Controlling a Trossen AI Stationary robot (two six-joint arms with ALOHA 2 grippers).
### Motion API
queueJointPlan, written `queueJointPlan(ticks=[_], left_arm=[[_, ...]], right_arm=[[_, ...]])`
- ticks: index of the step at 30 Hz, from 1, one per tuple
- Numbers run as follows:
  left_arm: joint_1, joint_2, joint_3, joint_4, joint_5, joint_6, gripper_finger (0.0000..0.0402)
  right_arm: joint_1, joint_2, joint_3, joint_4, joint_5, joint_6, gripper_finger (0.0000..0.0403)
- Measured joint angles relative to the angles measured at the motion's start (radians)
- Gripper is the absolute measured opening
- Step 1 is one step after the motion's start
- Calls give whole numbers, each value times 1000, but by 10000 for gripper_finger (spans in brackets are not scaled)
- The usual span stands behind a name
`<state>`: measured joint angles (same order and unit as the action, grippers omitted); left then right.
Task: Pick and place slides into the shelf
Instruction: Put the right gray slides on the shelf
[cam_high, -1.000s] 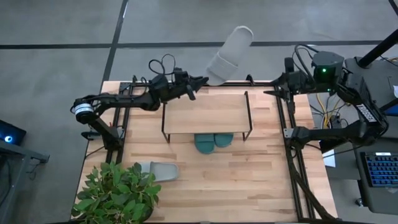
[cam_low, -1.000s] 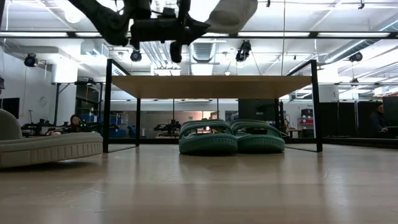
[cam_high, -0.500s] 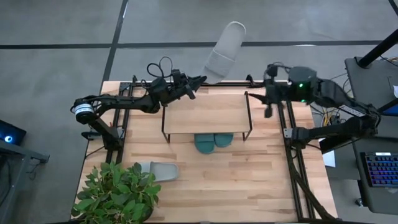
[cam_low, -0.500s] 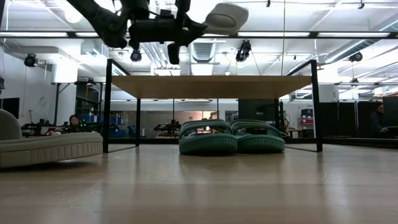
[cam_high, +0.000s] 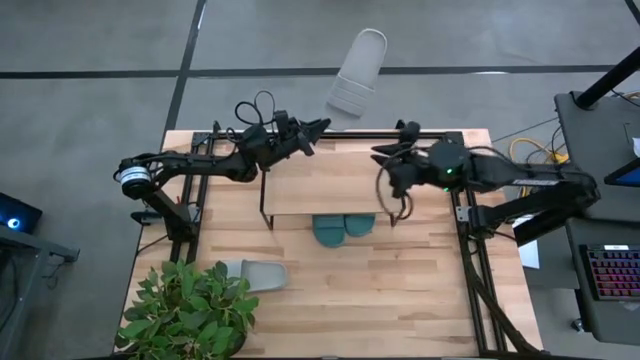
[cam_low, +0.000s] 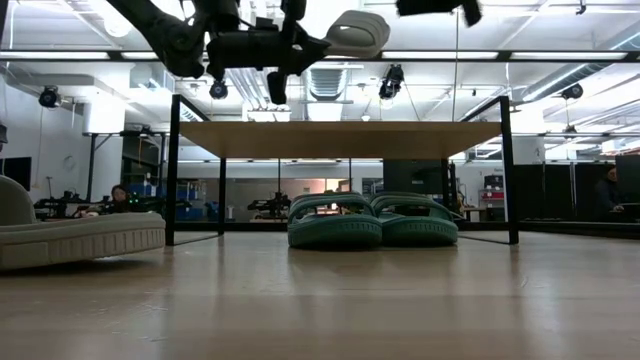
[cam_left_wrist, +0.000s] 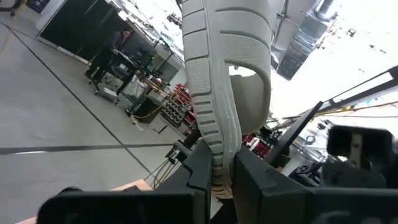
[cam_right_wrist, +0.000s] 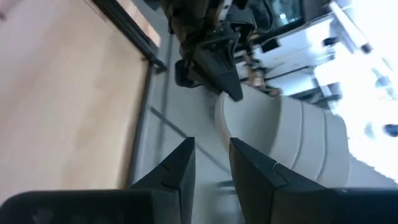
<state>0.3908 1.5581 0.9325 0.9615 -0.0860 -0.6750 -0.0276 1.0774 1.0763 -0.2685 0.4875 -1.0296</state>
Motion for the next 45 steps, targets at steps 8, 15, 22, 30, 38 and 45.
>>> queueJointPlan(ticks=[8, 15, 22, 30, 38, 45], left_arm=[[0, 0, 0, 0, 2, -1, 15], [-5, 0, 0, 5, 6, -27, 15], [-5, 0, 0, 7, 26, -45, 14], [-7, -1, 0, 55, 82, -114, 14], [-31, -1, 0, 85, 92, -131, 14], [-44, -1, -1, 89, 95, -130, 13]], right_arm=[[26, 104, -51, 194, 103, -237, 104], [26, 194, -8, 204, 238, -269, 159], [26, 276, 59, 258, 250, -307, 200], [21, 355, 129, 269, 317, -357, 200], [7, 371, 145, 314, 336, -385, 185], [2, 373, 145, 335, 335, -385, 148]])
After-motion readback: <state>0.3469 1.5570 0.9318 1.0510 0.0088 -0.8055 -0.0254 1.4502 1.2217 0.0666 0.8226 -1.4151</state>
